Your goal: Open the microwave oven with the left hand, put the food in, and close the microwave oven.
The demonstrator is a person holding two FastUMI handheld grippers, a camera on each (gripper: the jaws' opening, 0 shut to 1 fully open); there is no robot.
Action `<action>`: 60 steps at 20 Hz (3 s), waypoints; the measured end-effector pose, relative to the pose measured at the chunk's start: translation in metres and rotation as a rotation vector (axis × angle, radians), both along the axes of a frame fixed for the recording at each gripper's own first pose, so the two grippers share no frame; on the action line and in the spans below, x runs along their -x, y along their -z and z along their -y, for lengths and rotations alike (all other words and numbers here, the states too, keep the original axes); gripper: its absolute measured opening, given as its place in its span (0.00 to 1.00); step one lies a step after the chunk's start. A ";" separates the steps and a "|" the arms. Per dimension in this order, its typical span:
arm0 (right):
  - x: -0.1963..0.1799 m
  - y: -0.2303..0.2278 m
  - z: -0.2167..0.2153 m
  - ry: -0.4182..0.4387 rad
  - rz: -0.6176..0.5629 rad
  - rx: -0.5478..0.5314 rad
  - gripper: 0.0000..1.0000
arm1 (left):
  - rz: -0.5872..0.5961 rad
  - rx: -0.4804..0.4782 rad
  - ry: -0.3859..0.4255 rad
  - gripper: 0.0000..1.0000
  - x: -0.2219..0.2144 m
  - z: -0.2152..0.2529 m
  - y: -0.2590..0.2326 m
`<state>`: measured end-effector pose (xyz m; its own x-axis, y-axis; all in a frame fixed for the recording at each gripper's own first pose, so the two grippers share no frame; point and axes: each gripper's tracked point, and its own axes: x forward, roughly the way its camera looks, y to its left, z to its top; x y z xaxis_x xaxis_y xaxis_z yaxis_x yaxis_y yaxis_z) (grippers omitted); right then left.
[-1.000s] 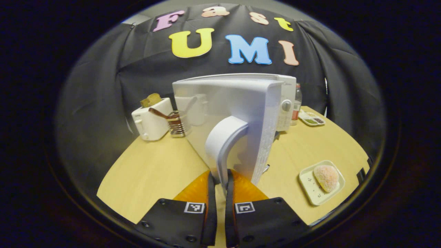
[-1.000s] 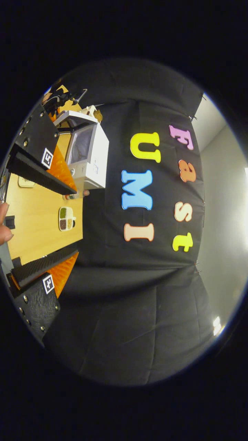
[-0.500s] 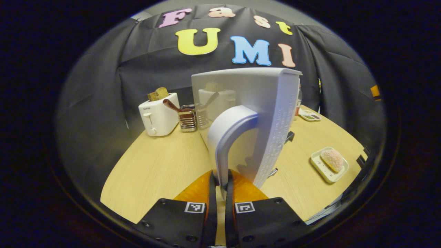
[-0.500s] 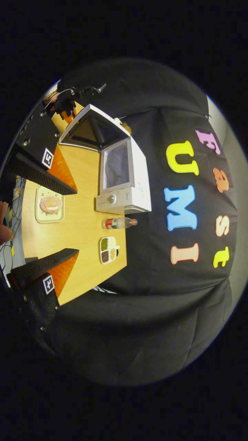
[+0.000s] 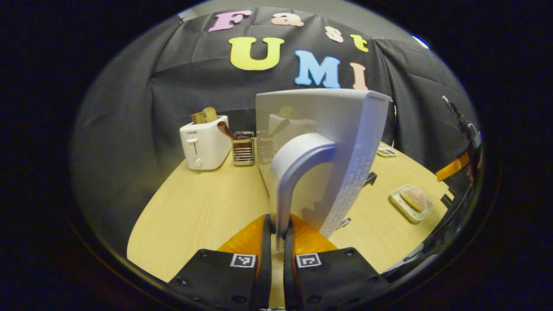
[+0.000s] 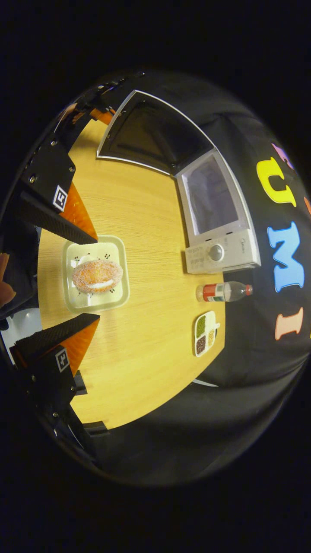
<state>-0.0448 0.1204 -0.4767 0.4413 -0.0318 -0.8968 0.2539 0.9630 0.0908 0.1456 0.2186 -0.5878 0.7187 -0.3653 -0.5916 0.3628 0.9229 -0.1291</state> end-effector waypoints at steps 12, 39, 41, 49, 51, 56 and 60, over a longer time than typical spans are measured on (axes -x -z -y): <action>-0.019 0.086 -0.005 -0.112 -0.170 0.015 0.77 | -0.267 -0.100 -0.309 0.58 0.089 -0.062 0.031; -0.249 -0.001 -0.148 0.127 0.206 -0.503 0.64 | -0.199 -0.184 -0.478 0.66 0.144 -0.068 -0.084; -0.270 0.002 -0.159 0.156 0.236 -0.521 0.64 | -0.198 -0.176 -0.487 0.69 0.144 -0.072 -0.085; -0.364 0.014 -0.184 0.296 0.415 -0.497 0.64 | -0.201 -0.169 -0.496 0.69 0.134 -0.086 -0.091; -0.380 0.023 -0.190 0.316 0.434 -0.477 0.64 | -0.205 -0.163 -0.501 0.69 0.132 -0.086 -0.090; -0.411 0.046 -0.186 0.347 0.462 -0.381 0.64 | -0.218 -0.170 -0.499 0.69 0.129 -0.092 -0.090; -0.428 0.063 -0.171 0.408 0.498 -0.316 0.64 | -0.224 -0.170 -0.498 0.69 0.125 -0.097 -0.089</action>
